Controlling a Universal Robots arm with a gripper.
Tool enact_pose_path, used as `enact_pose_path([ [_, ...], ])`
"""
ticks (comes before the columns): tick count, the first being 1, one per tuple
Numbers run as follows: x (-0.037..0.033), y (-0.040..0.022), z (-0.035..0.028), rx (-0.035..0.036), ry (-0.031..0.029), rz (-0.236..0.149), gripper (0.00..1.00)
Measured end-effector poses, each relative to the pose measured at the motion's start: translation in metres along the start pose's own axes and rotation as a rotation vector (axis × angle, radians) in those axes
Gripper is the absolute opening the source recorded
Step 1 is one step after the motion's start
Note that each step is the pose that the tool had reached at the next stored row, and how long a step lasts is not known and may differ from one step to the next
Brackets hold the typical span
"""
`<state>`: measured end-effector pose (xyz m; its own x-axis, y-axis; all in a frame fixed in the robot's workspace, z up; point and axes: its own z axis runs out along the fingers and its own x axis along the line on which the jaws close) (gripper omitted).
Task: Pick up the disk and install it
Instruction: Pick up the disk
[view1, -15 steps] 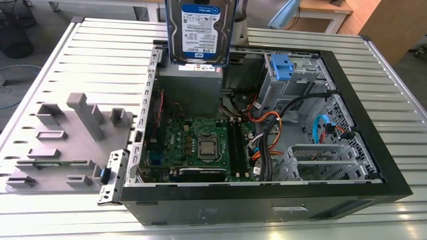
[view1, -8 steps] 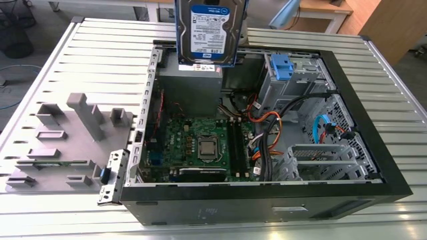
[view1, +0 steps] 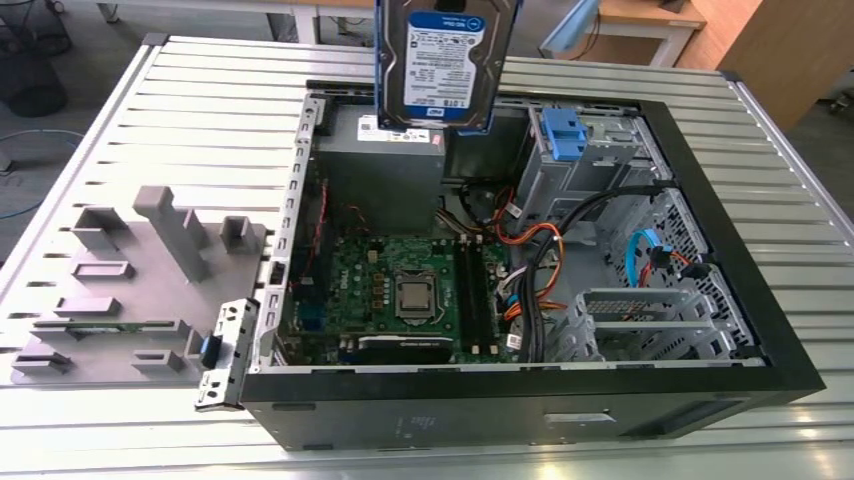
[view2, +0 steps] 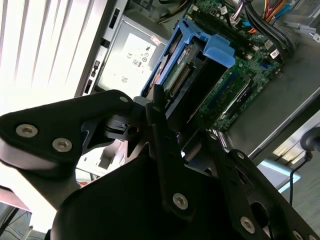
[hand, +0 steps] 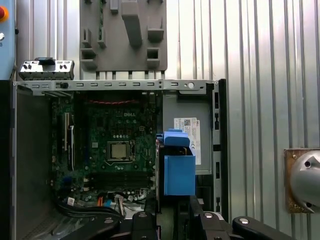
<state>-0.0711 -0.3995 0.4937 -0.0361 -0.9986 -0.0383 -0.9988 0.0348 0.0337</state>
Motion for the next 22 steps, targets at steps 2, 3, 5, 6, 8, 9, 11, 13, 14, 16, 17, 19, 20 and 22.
enact_pose_path([
  [2,-0.0002,-0.0051,-0.0002,0.0,0.0001,0.0,0.35],
  [3,-0.0003,-0.0075,-0.0002,0.0,0.0,0.0,0.35],
  [5,-0.0006,-0.012,-0.0004,0.0,0.0001,0.0,0.35],
  [6,-0.0008,-0.0143,-0.0004,0.0,0.0,0.0,0.35],
  [8,-0.0011,-0.0196,-0.0006,0.0,0.0,0.0,0.35],
  [9,-0.0013,-0.0223,-0.0007,0.0,0.0,0.0,0.35],
  [11,-0.0017,-0.0279,-0.0008,0.0,0.0,0.0,0.35],
  [13,-0.002,-0.033,-0.001,0.0,0.0001,0.0,0.35],
  [14,-0.0022,-0.0355,-0.0011,0.0,0.0001,0.0,0.35],
  [16,-0.0024,-0.0402,-0.0012,0.0,0.0,0.0,0.35],
  [17,-0.0026,-0.0423,-0.0012,0.0,0.0,0.0,0.35],
  [19,-0.0028,-0.0463,-0.0014,0.0,0.0001,0.0,0.35],
  [20,-0.0028,-0.0478,-0.0014,0.0,0.0,0.0,0.35],
  [22,-0.0029,-0.0502,-0.0014,0.0,0.0,0.0,0.35],
])
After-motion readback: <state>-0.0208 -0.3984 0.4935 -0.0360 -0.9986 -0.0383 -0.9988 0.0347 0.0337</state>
